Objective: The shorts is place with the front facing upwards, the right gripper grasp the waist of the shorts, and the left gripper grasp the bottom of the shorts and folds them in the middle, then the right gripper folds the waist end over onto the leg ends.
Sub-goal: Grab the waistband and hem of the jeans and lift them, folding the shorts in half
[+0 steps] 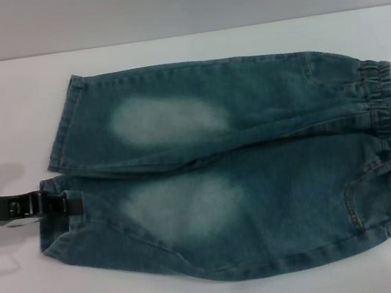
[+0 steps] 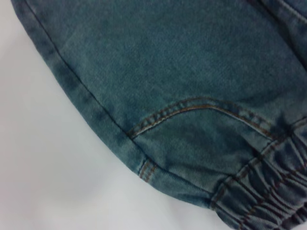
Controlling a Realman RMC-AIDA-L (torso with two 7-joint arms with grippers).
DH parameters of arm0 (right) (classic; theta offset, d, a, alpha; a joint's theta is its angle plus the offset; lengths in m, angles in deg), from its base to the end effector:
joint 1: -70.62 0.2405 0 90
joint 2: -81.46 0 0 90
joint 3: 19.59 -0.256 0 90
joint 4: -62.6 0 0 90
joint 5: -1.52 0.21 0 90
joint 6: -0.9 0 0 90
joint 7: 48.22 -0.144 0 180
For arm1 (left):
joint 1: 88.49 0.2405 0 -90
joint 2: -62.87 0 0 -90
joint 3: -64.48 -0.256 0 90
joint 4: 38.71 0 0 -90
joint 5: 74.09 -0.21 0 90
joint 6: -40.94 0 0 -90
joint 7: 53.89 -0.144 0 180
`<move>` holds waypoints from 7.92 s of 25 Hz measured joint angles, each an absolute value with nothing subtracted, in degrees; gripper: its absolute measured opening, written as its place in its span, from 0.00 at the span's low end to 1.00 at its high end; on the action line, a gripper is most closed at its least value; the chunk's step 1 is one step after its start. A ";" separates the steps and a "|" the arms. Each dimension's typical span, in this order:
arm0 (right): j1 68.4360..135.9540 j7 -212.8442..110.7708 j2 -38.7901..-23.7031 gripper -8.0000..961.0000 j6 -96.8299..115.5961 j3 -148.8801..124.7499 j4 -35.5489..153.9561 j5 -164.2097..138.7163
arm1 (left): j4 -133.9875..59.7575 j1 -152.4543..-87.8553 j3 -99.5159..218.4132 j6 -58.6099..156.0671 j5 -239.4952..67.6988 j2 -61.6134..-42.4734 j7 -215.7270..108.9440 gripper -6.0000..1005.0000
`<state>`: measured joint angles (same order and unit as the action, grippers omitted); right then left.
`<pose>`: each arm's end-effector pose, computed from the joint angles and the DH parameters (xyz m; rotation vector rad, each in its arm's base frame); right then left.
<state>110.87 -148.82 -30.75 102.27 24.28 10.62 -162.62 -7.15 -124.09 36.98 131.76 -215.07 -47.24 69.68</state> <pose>0.2956 0.3406 0.0759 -2.8691 0.8253 -0.6806 -0.3167 0.3333 0.0434 -2.4003 -1.7697 -0.3286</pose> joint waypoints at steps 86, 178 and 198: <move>103.47 -144.54 -30.96 0.01 96.94 18.45 9.32 -142.56 | -6.81 -123.67 37.67 129.50 -210.24 -46.37 68.98 0.04; 90.46 -121.30 -36.62 0.01 86.96 -0.06 30.40 -109.87 | -6.59 -127.09 39.88 113.39 -189.08 -50.00 60.47 0.05; 93.64 -109.56 -37.16 0.01 69.65 -0.26 43.56 -94.15 | -7.29 -131.99 32.67 90.15 -188.33 -55.19 49.93 0.05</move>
<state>93.64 -109.56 -37.16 69.65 -0.26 43.56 -94.15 -7.29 -131.99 32.67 90.15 -188.33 -55.19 49.93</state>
